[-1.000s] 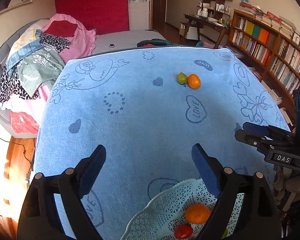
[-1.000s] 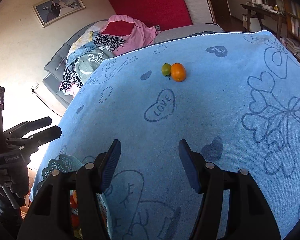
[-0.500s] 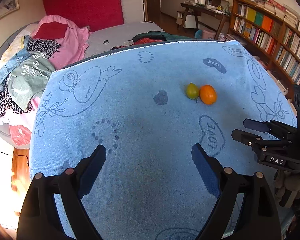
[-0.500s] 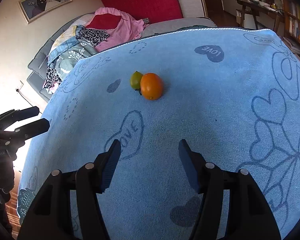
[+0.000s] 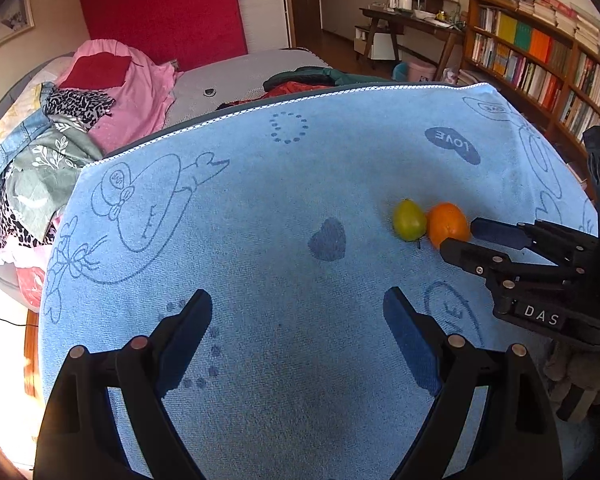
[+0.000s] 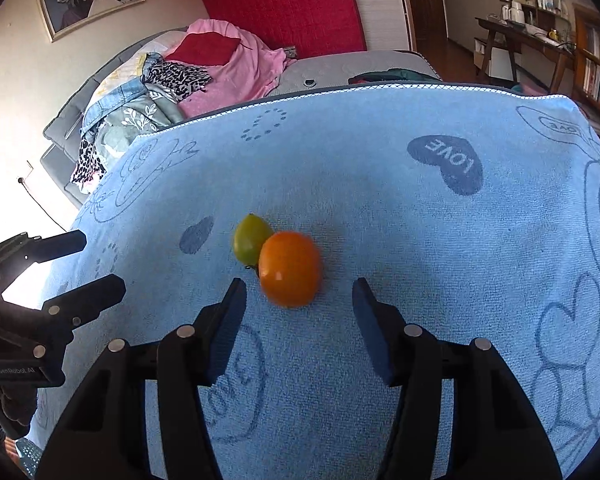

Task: Organize fruits
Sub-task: 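Grasp the orange with the right gripper while the left grasps the yellow-green fruit, then carry the orange and yellow-green fruit over the green basket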

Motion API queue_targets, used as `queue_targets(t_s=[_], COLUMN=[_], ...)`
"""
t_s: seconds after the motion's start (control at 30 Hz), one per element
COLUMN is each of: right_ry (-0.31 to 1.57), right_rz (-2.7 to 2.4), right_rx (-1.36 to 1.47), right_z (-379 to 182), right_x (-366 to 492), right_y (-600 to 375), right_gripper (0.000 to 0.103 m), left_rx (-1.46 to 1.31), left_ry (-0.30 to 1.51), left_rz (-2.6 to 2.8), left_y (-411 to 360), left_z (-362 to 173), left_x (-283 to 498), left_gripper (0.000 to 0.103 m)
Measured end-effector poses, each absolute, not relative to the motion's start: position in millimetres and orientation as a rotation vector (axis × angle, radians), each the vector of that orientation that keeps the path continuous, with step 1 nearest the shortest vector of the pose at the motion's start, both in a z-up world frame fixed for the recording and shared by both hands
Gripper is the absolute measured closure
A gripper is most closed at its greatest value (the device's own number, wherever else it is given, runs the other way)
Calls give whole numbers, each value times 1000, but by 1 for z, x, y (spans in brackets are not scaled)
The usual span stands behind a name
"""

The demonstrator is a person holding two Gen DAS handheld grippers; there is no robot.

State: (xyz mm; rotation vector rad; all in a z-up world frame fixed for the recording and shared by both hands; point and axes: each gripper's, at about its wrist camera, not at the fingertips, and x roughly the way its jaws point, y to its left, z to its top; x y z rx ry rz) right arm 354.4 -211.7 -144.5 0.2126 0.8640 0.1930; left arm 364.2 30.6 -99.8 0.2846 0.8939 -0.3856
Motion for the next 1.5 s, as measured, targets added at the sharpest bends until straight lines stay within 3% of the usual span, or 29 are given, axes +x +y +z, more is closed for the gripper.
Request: queue_targets(t_s=[0.13, 0.23, 0.37, 0.53, 0.97, 1.2, 1.27, 1.4, 1.5], right_ry=[859, 853, 842, 812, 828, 821, 819, 810, 813], right_rz=[195, 215, 199, 144, 122, 124, 122, 112, 125], right_rx=[199, 198, 198, 158, 221, 226, 224, 209, 216], right_z=[-148, -146, -142, -135, -151, -153, -153, -153, -153], right_x=[365, 367, 358, 336, 321, 320, 320, 317, 316], right_y=[-208, -206, -212, -224, -243, -241, -241, -238, -236], right_gripper=[55, 69, 69, 69, 69, 69, 69, 69, 69], left_rx=[291, 287, 275, 257, 242, 243, 246, 220, 235], left_ry=[894, 893, 910, 941, 942, 969, 968, 980, 971], left_rz=[-394, -406, -431, -492, -559, -574, -572, -612, -602], left_y=[29, 24, 12, -5, -45, -55, -56, -55, -52], left_z=[-106, -109, -115, -120, -124, -132, -134, -132, -130], left_x=[370, 375, 381, 385, 400, 409, 410, 408, 404], left_gripper=[16, 16, 17, 29, 36, 54, 55, 75, 75])
